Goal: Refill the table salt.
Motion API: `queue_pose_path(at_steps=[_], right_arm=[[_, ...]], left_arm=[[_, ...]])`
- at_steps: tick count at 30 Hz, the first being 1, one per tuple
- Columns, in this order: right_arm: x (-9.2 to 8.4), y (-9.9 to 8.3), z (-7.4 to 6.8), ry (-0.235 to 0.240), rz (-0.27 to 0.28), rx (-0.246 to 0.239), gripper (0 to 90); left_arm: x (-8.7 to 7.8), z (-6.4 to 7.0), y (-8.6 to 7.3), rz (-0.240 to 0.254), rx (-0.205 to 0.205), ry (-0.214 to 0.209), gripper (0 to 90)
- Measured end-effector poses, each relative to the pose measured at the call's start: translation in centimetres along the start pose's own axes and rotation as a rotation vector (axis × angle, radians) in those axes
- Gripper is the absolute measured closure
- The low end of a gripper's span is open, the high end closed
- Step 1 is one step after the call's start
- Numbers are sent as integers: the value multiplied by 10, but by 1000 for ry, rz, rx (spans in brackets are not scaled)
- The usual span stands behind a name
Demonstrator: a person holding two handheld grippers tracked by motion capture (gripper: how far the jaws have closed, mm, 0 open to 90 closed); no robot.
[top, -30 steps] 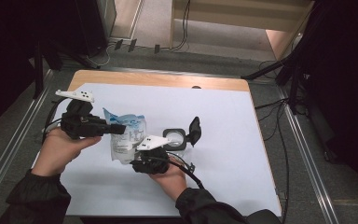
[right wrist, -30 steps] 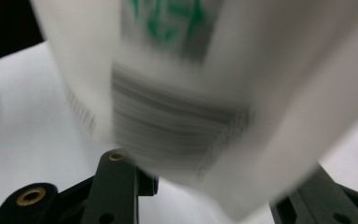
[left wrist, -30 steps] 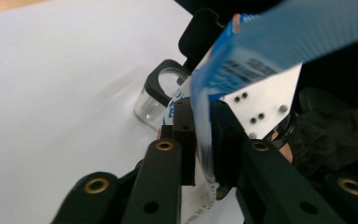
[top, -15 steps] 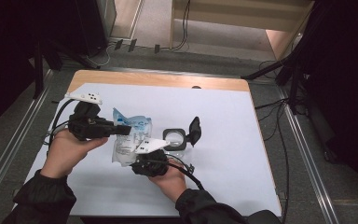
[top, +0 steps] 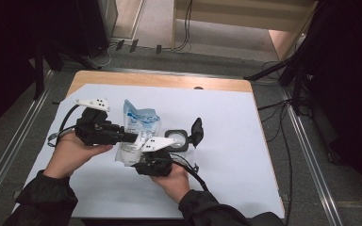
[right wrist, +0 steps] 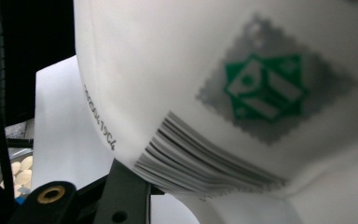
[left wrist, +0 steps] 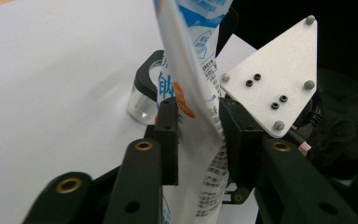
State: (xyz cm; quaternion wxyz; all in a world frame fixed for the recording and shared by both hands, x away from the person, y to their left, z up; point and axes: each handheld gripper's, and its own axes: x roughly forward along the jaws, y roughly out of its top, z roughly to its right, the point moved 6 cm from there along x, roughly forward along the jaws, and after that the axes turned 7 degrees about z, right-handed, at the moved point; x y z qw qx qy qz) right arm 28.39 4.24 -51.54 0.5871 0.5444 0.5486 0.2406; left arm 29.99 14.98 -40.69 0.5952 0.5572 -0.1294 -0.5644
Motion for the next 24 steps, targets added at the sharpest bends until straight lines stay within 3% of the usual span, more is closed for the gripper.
queue_pose_path(at_steps=[9,13,18,20,24], right_arm=[[-1,1,-4,0,3,-29,626],[-4,1,-6,-25,5,-43,547],[-9,0,-8,-72,22,-51,545],[-9,1,-9,-66,23,-66,592],[-12,2,-8,-44,30,-60,621]], left_arm=[[1,3,1,-6,-19,67,834],[1,2,0,-22,-41,81,847],[3,2,1,-13,-45,106,851],[4,4,2,-8,-46,103,850],[4,4,3,10,-29,56,833]])
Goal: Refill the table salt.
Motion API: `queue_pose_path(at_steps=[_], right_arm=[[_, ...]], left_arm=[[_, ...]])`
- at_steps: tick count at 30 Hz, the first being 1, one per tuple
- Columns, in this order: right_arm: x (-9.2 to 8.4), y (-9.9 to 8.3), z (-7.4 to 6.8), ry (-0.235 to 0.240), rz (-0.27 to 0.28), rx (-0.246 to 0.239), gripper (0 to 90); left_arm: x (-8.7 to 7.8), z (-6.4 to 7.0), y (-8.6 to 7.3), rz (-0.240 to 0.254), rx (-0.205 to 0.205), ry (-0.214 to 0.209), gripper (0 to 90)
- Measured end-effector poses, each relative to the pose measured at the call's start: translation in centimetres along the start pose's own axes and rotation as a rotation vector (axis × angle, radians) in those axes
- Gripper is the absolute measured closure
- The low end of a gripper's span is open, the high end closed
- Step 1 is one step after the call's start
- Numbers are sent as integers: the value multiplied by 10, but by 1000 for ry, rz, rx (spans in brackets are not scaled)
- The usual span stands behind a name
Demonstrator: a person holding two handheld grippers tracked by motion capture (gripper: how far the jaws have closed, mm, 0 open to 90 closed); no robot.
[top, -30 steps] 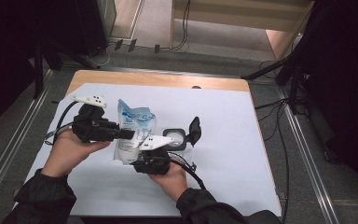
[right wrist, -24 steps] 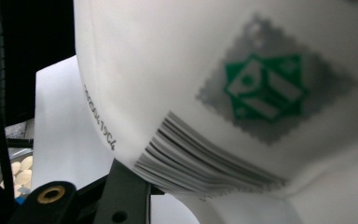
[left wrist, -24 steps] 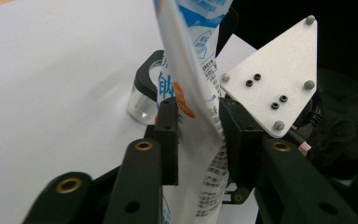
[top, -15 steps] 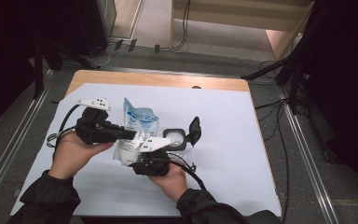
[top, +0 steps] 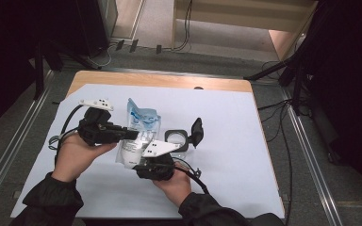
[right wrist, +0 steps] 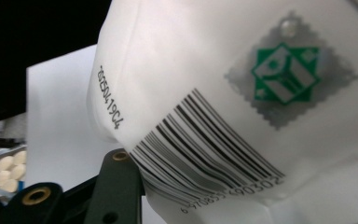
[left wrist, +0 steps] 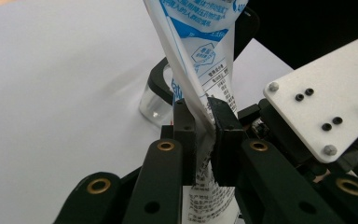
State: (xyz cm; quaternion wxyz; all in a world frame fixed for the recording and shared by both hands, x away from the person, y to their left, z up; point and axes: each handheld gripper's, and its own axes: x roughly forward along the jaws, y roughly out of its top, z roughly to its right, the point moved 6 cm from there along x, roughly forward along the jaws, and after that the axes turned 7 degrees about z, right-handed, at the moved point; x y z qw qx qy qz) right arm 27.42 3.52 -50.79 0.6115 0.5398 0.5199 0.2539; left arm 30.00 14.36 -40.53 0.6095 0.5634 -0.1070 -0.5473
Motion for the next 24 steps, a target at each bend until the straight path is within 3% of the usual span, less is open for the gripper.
queue_pose_path(at_steps=[3,6,13,19,24], right_arm=[[-2,1,0,26,14,8,628],[-3,1,3,49,25,32,629],[-4,0,4,64,26,-7,634],[-5,-2,4,76,31,-41,635],[-6,-4,5,83,32,-45,639]], left_arm=[[-1,1,0,-1,14,-57,782],[-4,0,-1,-3,34,-78,747],[-5,-1,-2,-3,49,-140,710],[-8,-3,-4,-16,82,-173,731],[-12,-4,-6,-36,142,-178,703]])
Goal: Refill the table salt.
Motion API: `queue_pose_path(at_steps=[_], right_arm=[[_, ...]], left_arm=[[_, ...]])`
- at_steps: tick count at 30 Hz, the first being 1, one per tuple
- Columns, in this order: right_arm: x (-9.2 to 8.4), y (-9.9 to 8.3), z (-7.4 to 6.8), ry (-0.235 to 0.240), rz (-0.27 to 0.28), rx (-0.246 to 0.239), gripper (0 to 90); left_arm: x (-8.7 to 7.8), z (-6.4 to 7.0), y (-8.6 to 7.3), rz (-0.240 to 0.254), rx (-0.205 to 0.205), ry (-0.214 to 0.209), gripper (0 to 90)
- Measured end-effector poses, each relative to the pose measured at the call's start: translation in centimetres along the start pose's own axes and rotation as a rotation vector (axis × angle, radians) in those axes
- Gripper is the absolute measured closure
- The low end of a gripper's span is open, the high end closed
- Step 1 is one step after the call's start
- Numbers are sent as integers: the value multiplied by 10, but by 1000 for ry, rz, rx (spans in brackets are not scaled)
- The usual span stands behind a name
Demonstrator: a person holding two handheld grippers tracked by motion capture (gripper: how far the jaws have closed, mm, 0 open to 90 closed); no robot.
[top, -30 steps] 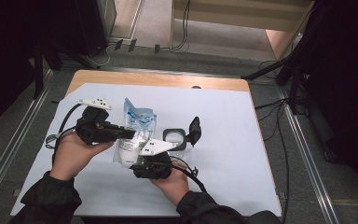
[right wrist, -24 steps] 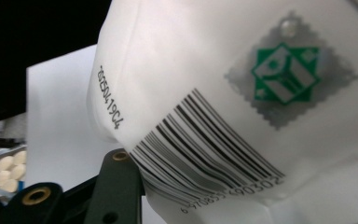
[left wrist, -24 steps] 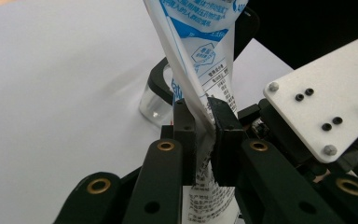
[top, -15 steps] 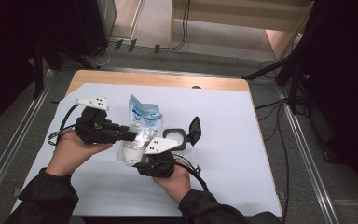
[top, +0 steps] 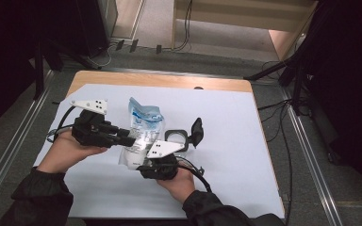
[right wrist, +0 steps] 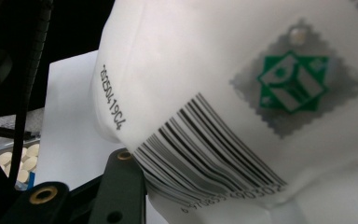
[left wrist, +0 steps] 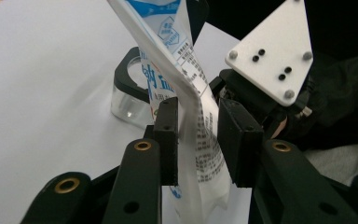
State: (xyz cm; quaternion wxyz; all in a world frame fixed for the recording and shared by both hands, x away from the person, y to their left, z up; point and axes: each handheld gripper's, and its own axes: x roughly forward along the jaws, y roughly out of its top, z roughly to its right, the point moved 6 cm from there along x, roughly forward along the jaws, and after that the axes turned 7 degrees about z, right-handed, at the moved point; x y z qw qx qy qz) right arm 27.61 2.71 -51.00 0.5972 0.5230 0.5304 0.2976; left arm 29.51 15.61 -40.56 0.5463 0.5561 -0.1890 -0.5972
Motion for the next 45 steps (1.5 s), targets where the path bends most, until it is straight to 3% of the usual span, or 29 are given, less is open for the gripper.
queue_pose_path(at_steps=[7,10,16,22,29,35,39,45], right_arm=[[-1,-1,1,-13,-9,-24,645],[0,-2,1,-18,-16,-26,645],[2,-6,4,-33,-35,61,635],[1,-10,3,-40,-38,93,615],[-2,-11,2,-77,-24,81,548],[-7,-12,3,-157,-21,48,452],[-7,-12,2,-183,-22,32,494],[-8,-12,5,-156,-10,58,578]], left_arm=[[-1,-4,-1,-5,6,-2,745],[0,-6,-1,-13,-46,6,793],[11,-7,1,-11,-116,82,864],[19,-3,4,-23,-113,123,890],[24,-1,7,-49,-104,142,900],[23,-2,8,-58,-96,189,900],[26,1,9,-58,-92,174,900],[28,5,12,-42,-87,175,900]])
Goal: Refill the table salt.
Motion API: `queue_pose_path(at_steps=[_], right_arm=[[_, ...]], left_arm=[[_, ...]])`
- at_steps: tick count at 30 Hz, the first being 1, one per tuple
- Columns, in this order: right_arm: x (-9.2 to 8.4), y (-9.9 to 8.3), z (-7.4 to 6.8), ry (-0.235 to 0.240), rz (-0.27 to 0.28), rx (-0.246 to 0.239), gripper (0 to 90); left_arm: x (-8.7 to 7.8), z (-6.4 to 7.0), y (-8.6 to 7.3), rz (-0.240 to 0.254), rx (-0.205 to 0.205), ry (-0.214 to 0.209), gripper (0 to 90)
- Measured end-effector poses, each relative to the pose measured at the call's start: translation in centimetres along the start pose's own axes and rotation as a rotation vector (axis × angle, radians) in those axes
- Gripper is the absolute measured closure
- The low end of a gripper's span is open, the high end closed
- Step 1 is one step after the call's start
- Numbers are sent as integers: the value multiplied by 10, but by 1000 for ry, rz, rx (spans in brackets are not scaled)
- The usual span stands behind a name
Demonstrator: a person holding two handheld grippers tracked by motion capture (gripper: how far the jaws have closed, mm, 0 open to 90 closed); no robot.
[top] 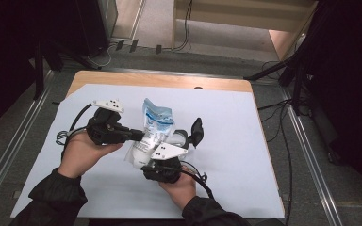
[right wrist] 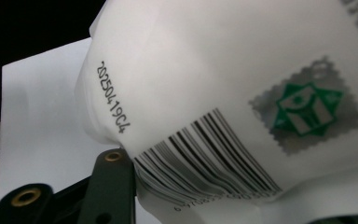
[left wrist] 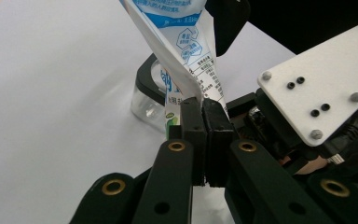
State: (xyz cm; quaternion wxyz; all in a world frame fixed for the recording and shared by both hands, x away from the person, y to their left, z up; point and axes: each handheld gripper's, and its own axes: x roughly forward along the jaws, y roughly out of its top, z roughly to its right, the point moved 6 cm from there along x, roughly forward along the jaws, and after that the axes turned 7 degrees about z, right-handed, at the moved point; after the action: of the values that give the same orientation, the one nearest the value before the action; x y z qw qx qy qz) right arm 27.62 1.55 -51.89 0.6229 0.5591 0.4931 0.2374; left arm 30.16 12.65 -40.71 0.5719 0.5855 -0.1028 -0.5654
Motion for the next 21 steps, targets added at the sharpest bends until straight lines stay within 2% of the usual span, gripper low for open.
queue_pose_path(at_steps=[4,7,11,15,21], right_arm=[[0,-3,0,20,4,22,601],[1,-6,-1,38,7,35,609],[2,-8,-4,46,0,49,611],[4,-10,-3,37,-21,40,566],[5,-13,-2,24,-39,74,559]], left_arm=[[3,0,-1,-1,-4,-2,900],[4,-1,-3,-23,-10,-14,900],[6,-2,-4,-29,-16,-9,900],[11,0,-5,-46,-16,-7,900],[16,-2,-6,-52,-26,-2,900]])
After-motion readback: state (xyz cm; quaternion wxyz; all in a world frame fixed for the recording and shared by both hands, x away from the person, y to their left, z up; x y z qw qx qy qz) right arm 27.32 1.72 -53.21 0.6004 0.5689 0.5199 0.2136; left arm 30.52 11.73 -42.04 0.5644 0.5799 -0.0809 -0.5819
